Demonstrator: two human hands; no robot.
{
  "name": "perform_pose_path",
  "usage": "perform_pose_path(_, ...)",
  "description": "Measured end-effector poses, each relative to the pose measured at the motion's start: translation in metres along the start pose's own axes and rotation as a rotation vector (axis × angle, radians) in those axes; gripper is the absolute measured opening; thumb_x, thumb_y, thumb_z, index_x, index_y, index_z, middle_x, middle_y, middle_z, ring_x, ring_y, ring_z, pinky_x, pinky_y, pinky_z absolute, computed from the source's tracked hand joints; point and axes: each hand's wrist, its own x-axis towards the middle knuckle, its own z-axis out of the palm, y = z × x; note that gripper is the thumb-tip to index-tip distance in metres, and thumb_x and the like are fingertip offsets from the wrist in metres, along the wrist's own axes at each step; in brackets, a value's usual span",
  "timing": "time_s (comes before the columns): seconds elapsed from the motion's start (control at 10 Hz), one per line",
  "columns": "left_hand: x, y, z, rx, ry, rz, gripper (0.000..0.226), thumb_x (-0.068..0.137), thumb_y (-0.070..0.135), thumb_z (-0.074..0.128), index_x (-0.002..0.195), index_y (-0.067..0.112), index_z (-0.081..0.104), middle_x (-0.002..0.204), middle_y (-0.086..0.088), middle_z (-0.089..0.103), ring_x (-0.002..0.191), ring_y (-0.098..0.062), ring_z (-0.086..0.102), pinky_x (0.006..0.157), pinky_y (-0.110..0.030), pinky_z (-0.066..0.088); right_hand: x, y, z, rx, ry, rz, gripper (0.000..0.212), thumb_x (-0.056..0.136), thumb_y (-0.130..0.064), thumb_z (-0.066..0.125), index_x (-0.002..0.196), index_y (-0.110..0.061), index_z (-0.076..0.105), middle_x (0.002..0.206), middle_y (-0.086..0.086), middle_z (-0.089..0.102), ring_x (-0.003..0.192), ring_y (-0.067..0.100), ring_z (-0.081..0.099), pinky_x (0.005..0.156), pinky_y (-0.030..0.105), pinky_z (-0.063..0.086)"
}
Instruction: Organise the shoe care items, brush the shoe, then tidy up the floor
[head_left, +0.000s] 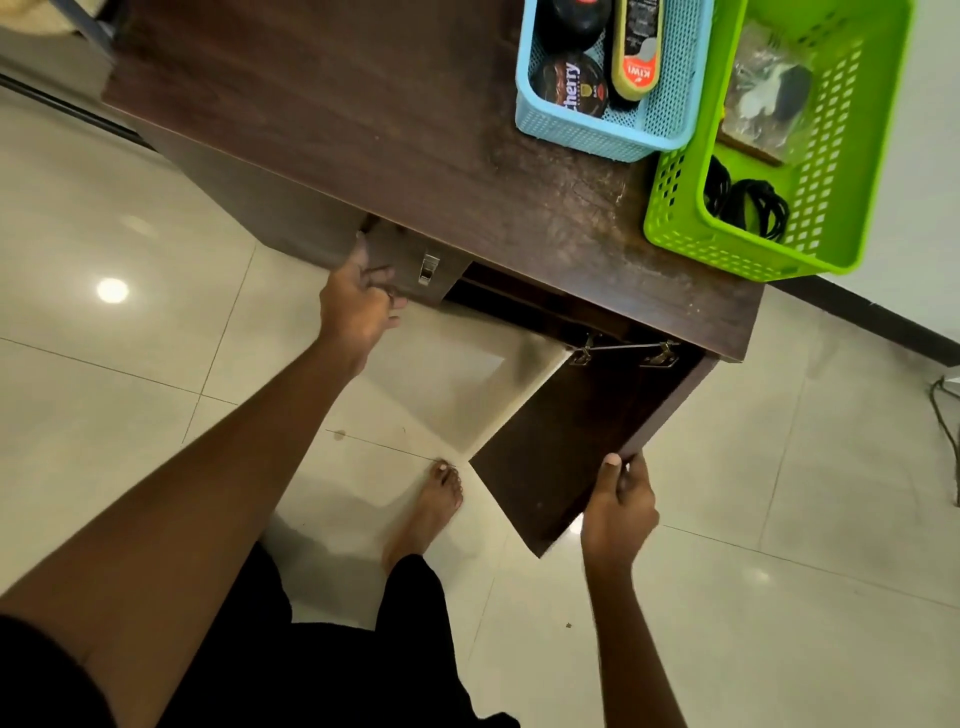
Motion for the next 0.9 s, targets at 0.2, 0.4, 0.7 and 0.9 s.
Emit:
perform_pose_path(0.2,0.002,-0.007,-0.009,0.156,-0.008,0.06,0.071,0.091,-0.015,0.037,0.149,0.021,0.021,0.141,-0.006,0.047,0.096,-0.017,0.06,0.068,-0.024,0.054,-0.012,-0.046,0.058,0.188,-0.025,-0.001,0.056,0.101,-0.021,0.038,0.15,-0.008,0.015,0.097,0.005,0.063,0.096,0.026,0.063,0.07,0.001,0.036)
perform_pose_path(0.4,0.005,-0.011,-0.008,0.278,0.001,0.082,0.071,0.089,-0.014,0.043,0.149,0.02,0.022,0.139,-0.01,0.049,0.11,-0.029,0.059,0.091,-0.045,0.052,0.017,-0.116,0.104,0.277,-0.034,-0.02,0.072,0.1,-0.023,0.041,0.148,-0.004,-0.009,0.134,0.024,0.051,0.127,0.031,0.048,0.091,0.02,0.038)
perform_pose_path(0.7,0.0,-0.007,-0.004,0.347,-0.033,0.103,0.073,0.091,-0.011,0.045,0.15,0.022,0.017,0.136,-0.011,0.052,0.107,-0.028,0.062,0.083,-0.041,0.056,0.017,-0.149,0.133,0.253,-0.141,0.077,0.067,0.099,-0.022,0.045,0.149,-0.001,0.005,0.132,0.018,0.054,0.12,0.03,0.054,0.098,0.03,0.04)
perform_pose_path(0.9,-0.026,-0.008,0.001,0.41,-0.027,0.204,0.048,0.088,-0.009,0.048,0.129,0.015,0.053,0.116,-0.008,0.064,0.096,-0.026,0.065,0.083,-0.037,0.054,-0.006,-0.156,0.122,0.087,-0.224,-0.022,0.063,0.1,-0.022,0.042,0.15,-0.007,0.007,0.123,0.019,0.06,0.111,0.03,0.059,0.092,0.027,0.042)
